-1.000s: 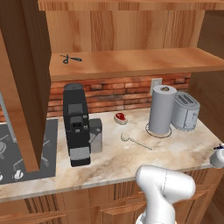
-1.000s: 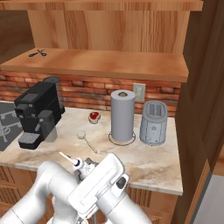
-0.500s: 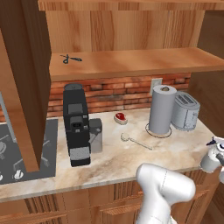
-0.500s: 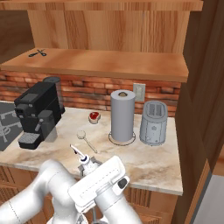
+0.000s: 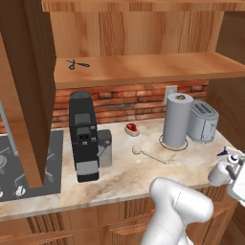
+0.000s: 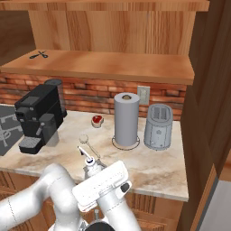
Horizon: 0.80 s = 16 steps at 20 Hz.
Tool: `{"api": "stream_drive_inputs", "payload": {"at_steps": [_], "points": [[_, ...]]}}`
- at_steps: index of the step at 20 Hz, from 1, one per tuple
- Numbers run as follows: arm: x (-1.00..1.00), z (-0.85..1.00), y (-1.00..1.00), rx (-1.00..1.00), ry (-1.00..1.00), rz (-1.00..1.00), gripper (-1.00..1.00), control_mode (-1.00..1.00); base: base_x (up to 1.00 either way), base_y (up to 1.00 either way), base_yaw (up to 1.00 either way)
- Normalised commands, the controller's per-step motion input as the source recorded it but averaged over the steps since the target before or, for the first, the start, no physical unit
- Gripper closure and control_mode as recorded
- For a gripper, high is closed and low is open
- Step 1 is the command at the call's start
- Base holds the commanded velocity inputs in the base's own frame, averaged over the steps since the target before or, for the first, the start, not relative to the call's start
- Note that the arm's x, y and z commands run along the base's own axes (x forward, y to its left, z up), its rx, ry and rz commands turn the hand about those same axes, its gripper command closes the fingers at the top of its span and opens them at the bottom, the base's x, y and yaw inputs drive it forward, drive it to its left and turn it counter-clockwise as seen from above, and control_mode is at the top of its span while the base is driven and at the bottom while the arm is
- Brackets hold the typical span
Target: Pick the dish brush and spray from the cabinet and place them on the counter.
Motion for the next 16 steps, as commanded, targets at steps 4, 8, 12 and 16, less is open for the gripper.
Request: {"api": "stream_drive_inputs", "payload": {"at_steps": [4, 8, 12, 16], "points": [[0.23, -0.26, -0.01, 0.02, -0.09, 0.0, 1.0, -1.0, 0.0, 0.0, 0.0], [0.2, -0.23, -0.14, 0.0, -0.07, 0.0, 1.0, -1.0, 0.0, 0.0, 0.0], [0.2, -0.18, -0.22, 0.0, -0.05, 0.0, 1.0, -1.0, 0.0, 0.0, 0.0], [0.17, -0.05, -0.27, 0.0, -0.01, 0.0, 1.0, -1.0, 0.0, 0.0, 0.0]]}}
